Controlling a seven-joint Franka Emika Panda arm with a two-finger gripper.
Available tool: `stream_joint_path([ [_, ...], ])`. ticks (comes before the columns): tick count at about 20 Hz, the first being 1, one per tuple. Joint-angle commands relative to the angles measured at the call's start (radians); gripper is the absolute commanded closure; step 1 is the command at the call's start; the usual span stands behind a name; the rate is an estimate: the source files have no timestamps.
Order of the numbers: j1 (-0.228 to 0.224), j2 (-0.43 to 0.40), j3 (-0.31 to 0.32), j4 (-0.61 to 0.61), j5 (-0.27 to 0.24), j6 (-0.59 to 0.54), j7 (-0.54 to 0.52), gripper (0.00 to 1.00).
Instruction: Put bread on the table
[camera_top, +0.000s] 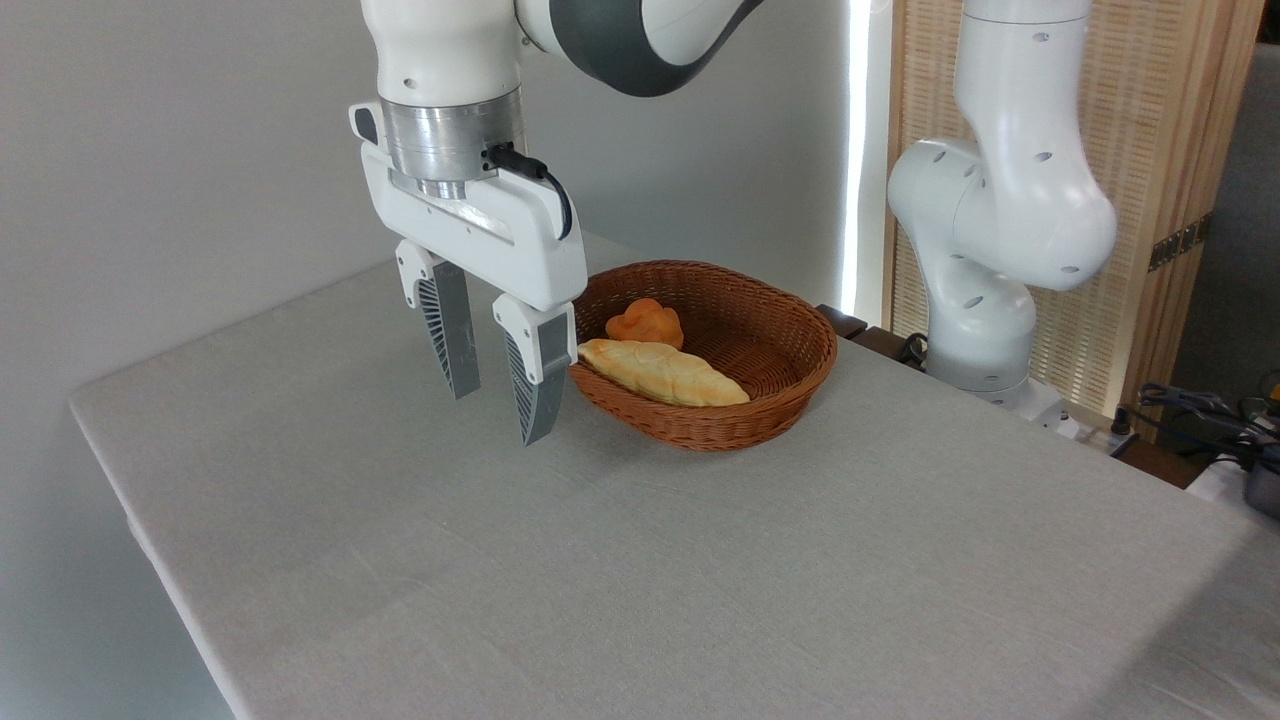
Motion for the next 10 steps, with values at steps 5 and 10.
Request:
stream_joint_path([
  [5, -0.002, 0.014, 0.001, 0.011, -0.018, 0.014, 0.001, 0.00],
  [10, -0.007, 0.014, -0.005, 0.011, -0.016, 0.014, -0.001, 0.00],
])
